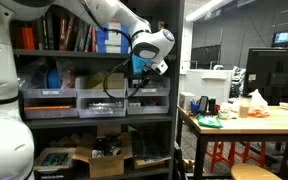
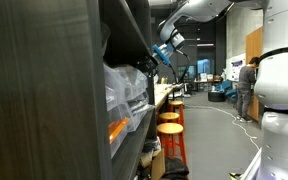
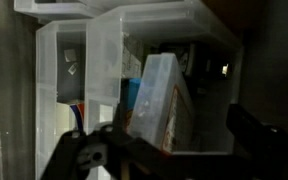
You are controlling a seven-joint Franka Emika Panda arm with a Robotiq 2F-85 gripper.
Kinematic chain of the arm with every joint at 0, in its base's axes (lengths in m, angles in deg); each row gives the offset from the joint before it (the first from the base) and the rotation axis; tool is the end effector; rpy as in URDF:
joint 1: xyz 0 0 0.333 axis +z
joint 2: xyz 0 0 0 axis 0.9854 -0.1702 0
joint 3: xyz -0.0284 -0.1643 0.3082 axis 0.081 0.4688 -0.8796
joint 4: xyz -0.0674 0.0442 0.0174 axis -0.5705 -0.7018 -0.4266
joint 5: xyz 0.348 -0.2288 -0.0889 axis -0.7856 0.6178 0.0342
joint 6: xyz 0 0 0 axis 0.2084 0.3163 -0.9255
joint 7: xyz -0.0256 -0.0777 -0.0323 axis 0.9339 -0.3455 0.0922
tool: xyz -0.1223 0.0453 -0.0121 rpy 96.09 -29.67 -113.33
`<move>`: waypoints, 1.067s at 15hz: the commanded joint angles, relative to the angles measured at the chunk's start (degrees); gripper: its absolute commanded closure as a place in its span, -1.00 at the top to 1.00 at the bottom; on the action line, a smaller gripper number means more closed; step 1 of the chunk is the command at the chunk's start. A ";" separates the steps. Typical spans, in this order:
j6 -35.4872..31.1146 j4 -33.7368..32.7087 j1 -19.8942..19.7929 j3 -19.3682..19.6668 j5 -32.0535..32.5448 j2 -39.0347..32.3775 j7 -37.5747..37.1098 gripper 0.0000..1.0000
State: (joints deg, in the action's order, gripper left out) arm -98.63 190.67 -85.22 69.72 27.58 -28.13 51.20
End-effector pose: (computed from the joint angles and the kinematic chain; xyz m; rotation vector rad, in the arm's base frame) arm 0.6154 -0.0545 0.5194 -2.0909 0.7238 -0.2206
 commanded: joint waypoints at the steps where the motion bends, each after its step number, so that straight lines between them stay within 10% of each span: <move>1: 0.19 0.42 0.28 -0.85 3.51 1.71 -4.21 1.00; 16: 2.30 2.60 -3.17 2.24 3.82 2.73 -2.52 1.00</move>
State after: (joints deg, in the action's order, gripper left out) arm -97.65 191.49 -87.49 70.96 34.10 -27.78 46.08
